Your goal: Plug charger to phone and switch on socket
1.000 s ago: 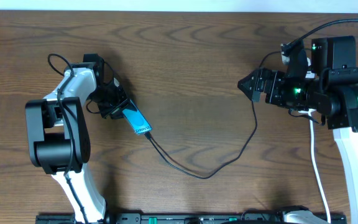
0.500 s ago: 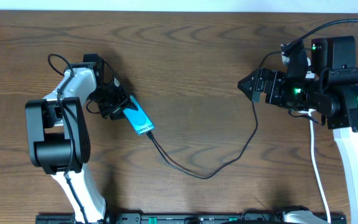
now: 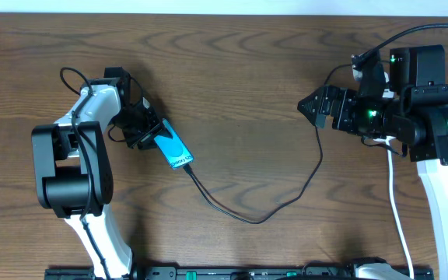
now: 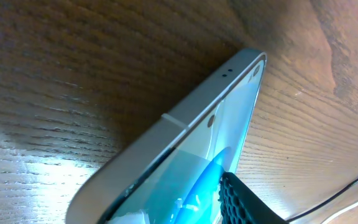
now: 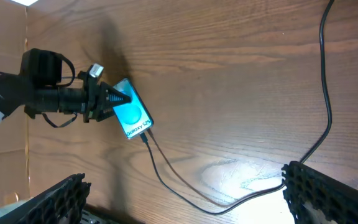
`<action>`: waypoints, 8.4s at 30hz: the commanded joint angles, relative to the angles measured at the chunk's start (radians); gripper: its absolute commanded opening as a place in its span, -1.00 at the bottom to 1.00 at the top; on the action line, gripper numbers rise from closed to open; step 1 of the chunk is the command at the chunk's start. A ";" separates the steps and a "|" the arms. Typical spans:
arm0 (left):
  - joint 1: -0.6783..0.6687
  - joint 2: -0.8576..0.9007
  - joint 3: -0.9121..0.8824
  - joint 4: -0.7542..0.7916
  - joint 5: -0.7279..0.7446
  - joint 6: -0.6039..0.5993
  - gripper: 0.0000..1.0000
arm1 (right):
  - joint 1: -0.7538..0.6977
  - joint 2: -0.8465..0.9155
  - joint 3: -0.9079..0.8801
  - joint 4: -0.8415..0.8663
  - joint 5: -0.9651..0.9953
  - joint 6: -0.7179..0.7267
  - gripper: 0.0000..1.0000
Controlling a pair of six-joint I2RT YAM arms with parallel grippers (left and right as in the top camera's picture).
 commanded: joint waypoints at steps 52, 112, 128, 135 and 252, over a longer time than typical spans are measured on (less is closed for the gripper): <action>0.000 0.000 -0.017 -0.045 -0.126 0.001 -0.03 | 0.011 -0.011 0.006 -0.012 0.004 -0.012 0.99; 0.002 -1.183 0.068 -0.027 -0.194 0.006 0.84 | -0.563 0.601 0.241 0.047 -0.396 -0.276 0.98; 0.002 -1.172 0.068 -0.028 -0.195 0.017 0.83 | -0.570 0.789 0.563 -0.229 0.113 -0.455 0.99; 0.002 -1.151 0.068 -0.037 -0.194 0.017 0.83 | -0.599 0.808 0.564 -0.095 0.015 -0.510 0.99; 0.002 -1.093 0.067 -0.071 -0.194 0.017 0.84 | -0.532 1.096 0.484 -0.043 -0.123 -0.595 0.99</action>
